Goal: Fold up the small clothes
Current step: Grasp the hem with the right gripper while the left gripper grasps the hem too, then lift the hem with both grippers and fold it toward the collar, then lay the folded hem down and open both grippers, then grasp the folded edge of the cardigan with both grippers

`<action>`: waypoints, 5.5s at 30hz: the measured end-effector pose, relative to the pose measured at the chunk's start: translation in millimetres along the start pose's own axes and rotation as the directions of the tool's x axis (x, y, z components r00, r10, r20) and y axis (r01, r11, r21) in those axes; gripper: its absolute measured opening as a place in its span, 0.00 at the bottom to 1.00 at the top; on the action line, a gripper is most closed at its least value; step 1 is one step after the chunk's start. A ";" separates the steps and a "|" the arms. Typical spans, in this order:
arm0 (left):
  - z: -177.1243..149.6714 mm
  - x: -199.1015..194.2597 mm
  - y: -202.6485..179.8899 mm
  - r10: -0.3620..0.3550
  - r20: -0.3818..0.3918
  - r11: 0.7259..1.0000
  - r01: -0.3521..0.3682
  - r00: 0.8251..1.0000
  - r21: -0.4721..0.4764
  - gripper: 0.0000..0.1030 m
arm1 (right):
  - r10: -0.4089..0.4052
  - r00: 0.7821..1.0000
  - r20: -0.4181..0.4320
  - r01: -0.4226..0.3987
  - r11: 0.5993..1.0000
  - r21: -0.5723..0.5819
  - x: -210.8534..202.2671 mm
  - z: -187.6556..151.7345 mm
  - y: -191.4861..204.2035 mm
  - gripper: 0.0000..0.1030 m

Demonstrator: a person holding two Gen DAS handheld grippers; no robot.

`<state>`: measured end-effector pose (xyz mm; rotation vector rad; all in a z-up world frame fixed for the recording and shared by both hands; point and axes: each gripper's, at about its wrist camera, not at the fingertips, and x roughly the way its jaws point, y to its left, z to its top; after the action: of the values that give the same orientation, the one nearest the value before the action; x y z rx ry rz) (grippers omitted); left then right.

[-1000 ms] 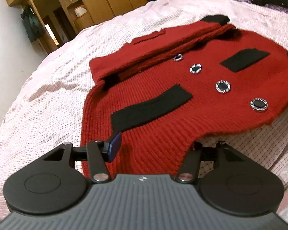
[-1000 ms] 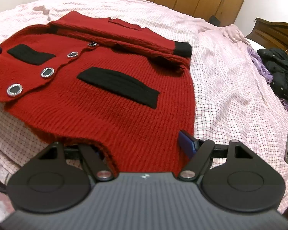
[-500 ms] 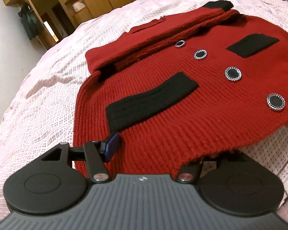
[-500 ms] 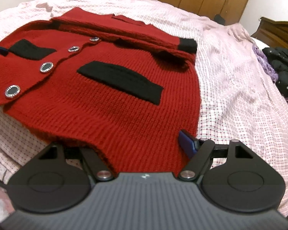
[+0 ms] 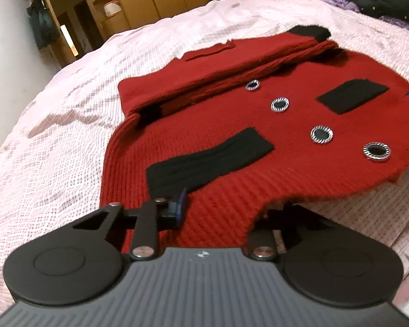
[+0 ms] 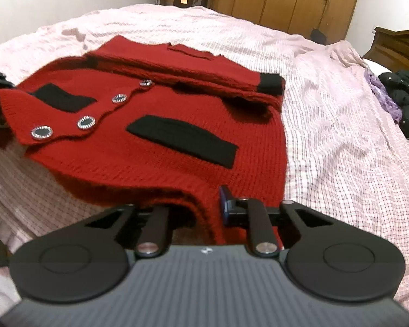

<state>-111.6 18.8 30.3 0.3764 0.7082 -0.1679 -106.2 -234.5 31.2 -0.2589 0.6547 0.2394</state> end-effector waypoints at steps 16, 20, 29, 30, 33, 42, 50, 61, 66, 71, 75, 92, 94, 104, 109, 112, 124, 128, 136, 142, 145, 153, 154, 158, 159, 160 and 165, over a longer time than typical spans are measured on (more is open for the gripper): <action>36.9 -21.0 20.4 -0.024 0.129 0.997 0.034 0.991 -0.075 0.18 | -0.050 0.989 0.142 0.036 0.994 0.106 -9.9 36.0 -9.4 0.10; 49.5 -19.8 23.5 -0.023 0.154 0.996 0.035 0.988 -0.077 0.17 | -0.064 0.985 0.160 0.044 0.991 0.126 -6.6 43.5 -13.7 0.10; 74.1 -8.4 30.6 -0.021 0.187 0.995 0.040 0.982 -0.097 0.16 | -0.089 0.975 0.205 0.058 0.986 0.155 4.1 62.9 -22.8 0.09; 77.2 -6.2 31.3 -0.018 0.191 0.995 0.037 0.981 -0.098 0.15 | -0.093 0.973 0.212 0.060 0.986 0.158 5.6 65.9 -23.6 0.09; 86.6 1.8 33.6 -0.010 0.199 0.994 0.032 0.980 -0.106 0.15 | -0.100 0.969 0.228 0.063 0.985 0.163 12.8 75.0 -27.0 0.09; 123.4 40.9 49.3 0.025 0.222 0.992 0.003 0.975 -0.125 0.14 | -0.135 0.953 0.269 0.103 0.986 0.132 42.6 120.5 -38.0 0.09; 159.5 110.8 68.6 0.014 0.160 0.992 0.006 0.987 -0.125 0.14 | -0.161 0.967 0.199 0.138 0.983 0.125 108.3 149.8 -46.1 0.09; 150.2 191.4 61.5 0.022 0.048 0.997 -0.019 0.999 -0.075 0.15 | -0.138 0.988 0.067 0.129 0.984 0.125 186.2 138.4 -42.6 0.12; 153.4 184.3 68.2 0.012 0.029 0.996 -0.009 1.000 -0.085 0.23 | -0.127 0.989 0.069 0.117 0.983 0.138 179.8 140.6 -45.4 0.13; 148.2 149.4 68.0 -0.011 0.035 0.996 0.014 0.999 -0.090 0.44 | -0.075 0.992 0.100 0.058 0.984 0.168 165.8 135.3 -53.6 0.39; 139.0 127.4 72.3 -0.036 0.044 0.995 0.040 0.998 -0.095 0.52 | -0.070 0.990 0.126 0.050 0.987 0.153 150.6 131.5 -54.9 0.58; 167.1 165.0 126.5 0.029 -0.006 0.966 -0.029 1.000 -0.258 0.53 | -0.049 0.993 0.112 0.012 0.949 0.315 165.4 147.8 -99.8 0.58; 168.6 163.1 135.2 -0.003 -0.003 0.957 0.002 1.000 -0.290 0.53 | -0.039 0.992 0.118 -0.003 0.941 0.340 165.3 149.5 -106.9 0.61; 186.4 145.6 169.5 0.016 0.038 0.941 -0.002 0.999 -0.338 0.53 | -0.024 0.986 0.163 -0.037 0.932 0.360 150.5 153.2 -115.9 0.71; 189.5 135.5 178.7 0.013 0.057 0.929 0.009 0.998 -0.371 0.53 | 0.003 0.987 0.160 -0.064 0.924 0.378 143.3 171.2 -122.7 0.82; 183.7 135.3 178.1 0.021 0.043 0.932 -0.004 0.999 -0.362 0.53 | 0.009 0.988 0.155 -0.068 0.924 0.377 137.7 182.6 -130.2 0.82; 150.4 176.7 174.2 -0.005 -0.055 0.928 -0.016 0.999 -0.373 0.53 | -0.025 0.998 0.060 0.004 0.945 0.327 159.8 161.8 -138.1 0.82; 149.6 195.4 173.6 -0.005 -0.071 0.926 -0.022 0.997 -0.377 0.53 | 0.011 1.000 0.005 -0.013 0.927 0.376 185.9 150.5 -143.7 0.82; 153.7 216.0 179.7 -0.001 -0.051 0.902 -0.021 0.999 -0.432 0.53 | 0.062 0.997 0.039 -0.072 0.931 0.359 196.4 146.3 -132.6 0.73; 152.3 223.3 186.6 -0.024 -0.053 0.878 -0.004 0.998 -0.478 0.57 | 0.051 0.996 0.072 -0.072 0.943 0.326 196.3 150.8 -127.1 0.61; 150.7 226.1 191.3 -0.074 -0.040 0.855 0.043 0.996 -0.517 0.57 | 0.048 0.996 0.077 -0.071 0.941 0.332 198.4 151.0 -127.5 0.59; 144.7 196.5 177.3 -0.033 0.071 0.884 0.063 0.997 -0.463 0.16 | 0.039 0.993 0.110 -0.081 0.909 0.410 196.2 140.2 -143.2 0.24; 144.5 190.8 176.2 -0.030 0.090 0.884 0.068 0.995 -0.463 0.13 | 0.046 0.991 0.122 -0.094 0.900 0.425 194.8 138.8 -146.4 0.17; 151.8 173.4 169.5 0.016 0.146 0.895 0.051 0.989 -0.444 0.13 | 0.024 0.977 0.211 -0.114 0.897 0.427 180.6 141.1 -147.6 0.13; 155.8 169.6 169.0 0.035 0.162 0.896 0.041 0.986 -0.443 0.13 | 0.013 0.969 0.246 -0.120 0.896 0.428 174.9 145.3 -148.2 0.13; 160.2 167.3 170.1 0.048 0.177 0.895 0.036 0.983 -0.445 0.12 | 0.000 0.960 0.279 -0.125 0.894 0.429 169.9 150.3 -149.2 0.12; 186.3 180.9 183.0 0.087 0.181 0.888 0.006 0.980 -0.460 0.09 | -0.060 0.951 0.305 -0.079 0.903 0.423 179.5 174.8 -150.4 0.13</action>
<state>186.5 109.8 91.4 -0.0819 0.5212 0.0067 175.5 -297.1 76.6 0.2087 0.3792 0.1344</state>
